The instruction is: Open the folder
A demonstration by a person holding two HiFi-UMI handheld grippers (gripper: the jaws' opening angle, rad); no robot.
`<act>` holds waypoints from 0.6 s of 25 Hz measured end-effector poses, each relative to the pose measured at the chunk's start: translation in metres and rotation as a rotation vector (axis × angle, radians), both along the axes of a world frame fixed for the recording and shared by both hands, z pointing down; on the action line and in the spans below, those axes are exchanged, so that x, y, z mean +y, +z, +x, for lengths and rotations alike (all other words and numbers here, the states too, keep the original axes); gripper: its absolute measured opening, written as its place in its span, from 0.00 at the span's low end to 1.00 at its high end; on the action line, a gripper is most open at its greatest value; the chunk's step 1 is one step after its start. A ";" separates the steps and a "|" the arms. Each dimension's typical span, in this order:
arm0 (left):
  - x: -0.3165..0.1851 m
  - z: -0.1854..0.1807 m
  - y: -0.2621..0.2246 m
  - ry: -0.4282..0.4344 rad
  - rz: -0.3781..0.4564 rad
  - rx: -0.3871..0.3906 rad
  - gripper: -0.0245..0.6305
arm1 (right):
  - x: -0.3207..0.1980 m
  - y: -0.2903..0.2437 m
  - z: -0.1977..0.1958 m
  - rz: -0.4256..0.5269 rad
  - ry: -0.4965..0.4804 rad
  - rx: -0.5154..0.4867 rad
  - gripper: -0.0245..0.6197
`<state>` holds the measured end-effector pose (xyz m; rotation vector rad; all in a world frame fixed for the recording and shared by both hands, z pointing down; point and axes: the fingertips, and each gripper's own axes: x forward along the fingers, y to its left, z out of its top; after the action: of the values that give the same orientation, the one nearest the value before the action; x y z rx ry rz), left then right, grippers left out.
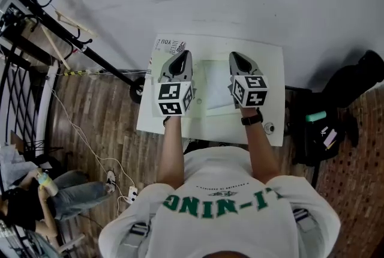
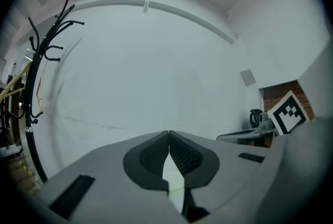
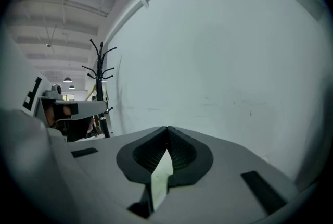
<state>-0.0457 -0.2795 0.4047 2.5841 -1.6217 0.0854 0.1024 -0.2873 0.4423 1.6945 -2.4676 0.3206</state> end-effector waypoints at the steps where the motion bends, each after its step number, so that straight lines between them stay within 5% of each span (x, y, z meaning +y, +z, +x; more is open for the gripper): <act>1: 0.001 0.004 -0.005 0.003 0.012 0.000 0.06 | 0.002 -0.009 0.006 0.022 0.011 0.000 0.06; 7: 0.003 0.013 -0.025 -0.006 0.053 -0.004 0.06 | 0.011 -0.052 0.026 0.114 0.044 0.022 0.06; 15: 0.007 0.017 -0.031 -0.030 0.061 -0.031 0.06 | 0.014 -0.057 0.032 0.122 0.029 0.010 0.06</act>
<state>-0.0283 -0.2724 0.3738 2.6142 -1.6994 0.0752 0.1343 -0.2730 0.3851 1.7744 -2.5050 0.1672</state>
